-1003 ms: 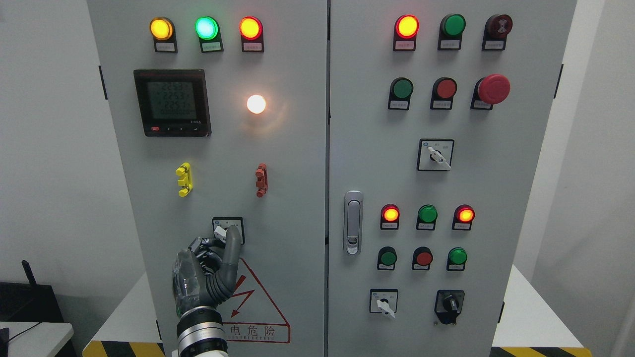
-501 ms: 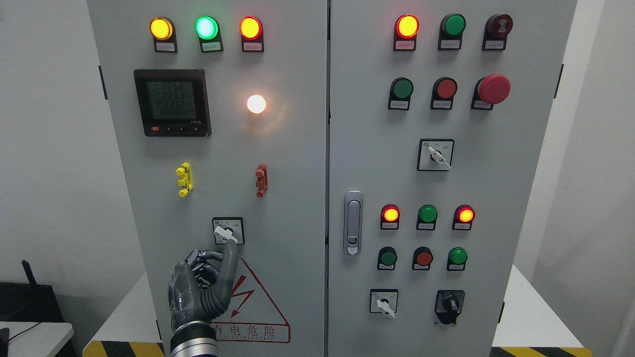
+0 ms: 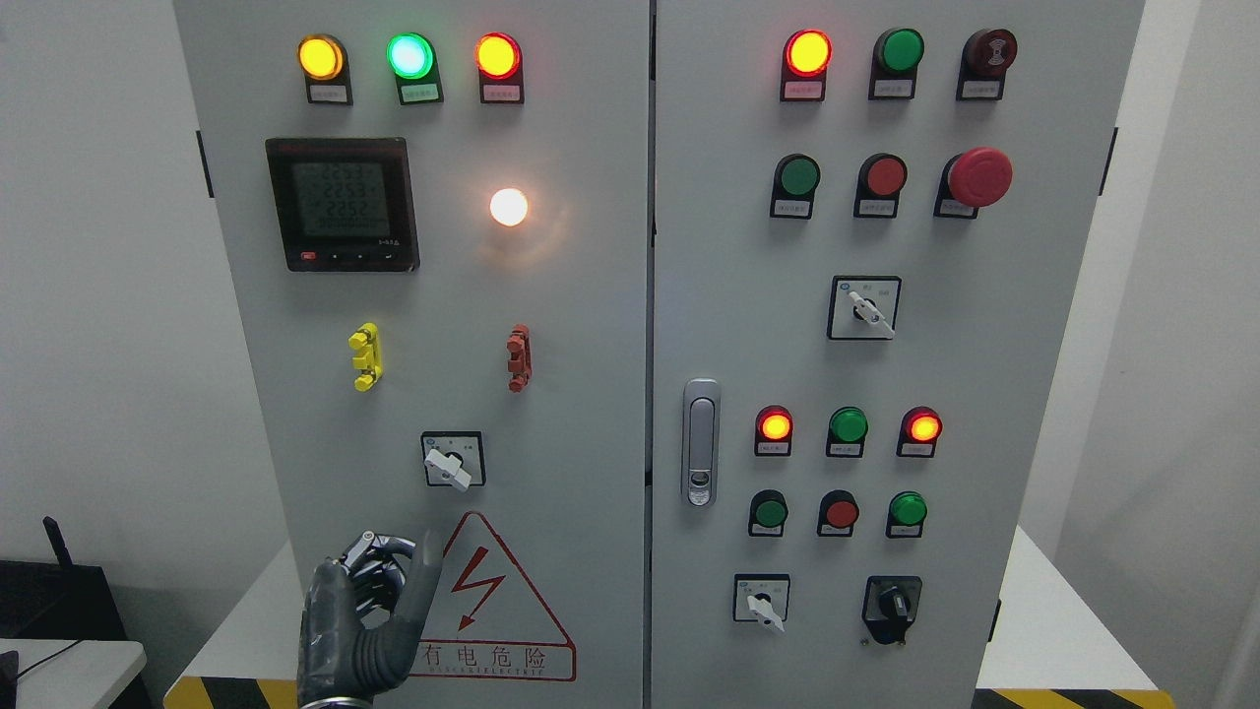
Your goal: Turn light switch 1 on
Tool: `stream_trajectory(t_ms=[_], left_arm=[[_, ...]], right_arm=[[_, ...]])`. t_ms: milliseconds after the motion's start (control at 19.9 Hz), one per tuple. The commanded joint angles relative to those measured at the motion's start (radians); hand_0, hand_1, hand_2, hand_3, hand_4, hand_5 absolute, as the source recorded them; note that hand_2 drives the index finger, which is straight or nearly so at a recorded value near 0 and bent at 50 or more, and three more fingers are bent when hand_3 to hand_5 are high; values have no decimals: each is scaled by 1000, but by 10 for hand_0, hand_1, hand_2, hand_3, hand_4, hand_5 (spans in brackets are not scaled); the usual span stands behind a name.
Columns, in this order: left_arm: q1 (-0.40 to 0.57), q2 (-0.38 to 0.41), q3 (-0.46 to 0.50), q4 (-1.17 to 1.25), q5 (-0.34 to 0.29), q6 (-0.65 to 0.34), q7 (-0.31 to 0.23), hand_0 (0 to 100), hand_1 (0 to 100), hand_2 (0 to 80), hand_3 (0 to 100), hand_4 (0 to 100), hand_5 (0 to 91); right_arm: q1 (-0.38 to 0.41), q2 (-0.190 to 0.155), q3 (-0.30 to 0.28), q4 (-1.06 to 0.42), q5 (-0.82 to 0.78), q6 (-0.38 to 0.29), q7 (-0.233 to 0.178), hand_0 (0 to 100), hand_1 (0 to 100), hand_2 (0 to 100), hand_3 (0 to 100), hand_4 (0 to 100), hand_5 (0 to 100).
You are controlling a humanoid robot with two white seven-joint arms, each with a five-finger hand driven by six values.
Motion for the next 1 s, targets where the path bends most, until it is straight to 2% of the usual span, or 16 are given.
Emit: stream_trajectory(t_ms=[0,100,201,351,451,501,702,802,953], left_arm=[[157,32,372,34,8,-117,-108,85,279,509,956,900,733],[203,33,473,87,29,-195,-161,47,249,425,843,825,532],[246,36,546,149,62,-246,-214,11,232,395,767,777,471],[304,44,648,244,94,-269,-277,0,187,342,650,662,398],[340,52,705,325,96,-272,-338,0,178,323,592,602,349],[361,59,725,386,96,-271,-364,0,173,283,533,549,300],[412,91,741,664,92,-269,-372,0,101,166,383,402,178],[424,108,759,809,88,-269,-373,55,55,89,292,326,132],[438,148,753,1021,76,-271,-373,85,60,21,170,216,63]], right_arm=[[0,-1,23,0,5,0,1,120,389,0,0,0,0],[0,-1,23,0,5,0,1,120,389,0,0,0,0],[1,-1,23,0,5,0,1,120,389,0,0,0,0],[0,-1,23,0,5,0,1,120,389,0,0,0,0],[0,-1,23,0,5,0,1,120,389,0,0,0,0],[0,-1,23,0,5,0,1,120,389,0,0,0,0],[0,1,23,0,5,0,1,120,389,0,0,0,0],[1,-1,23,0,5,0,1,120,389,0,0,0,0],[0,-1,23,0,5,0,1,120,389,0,0,0,0]])
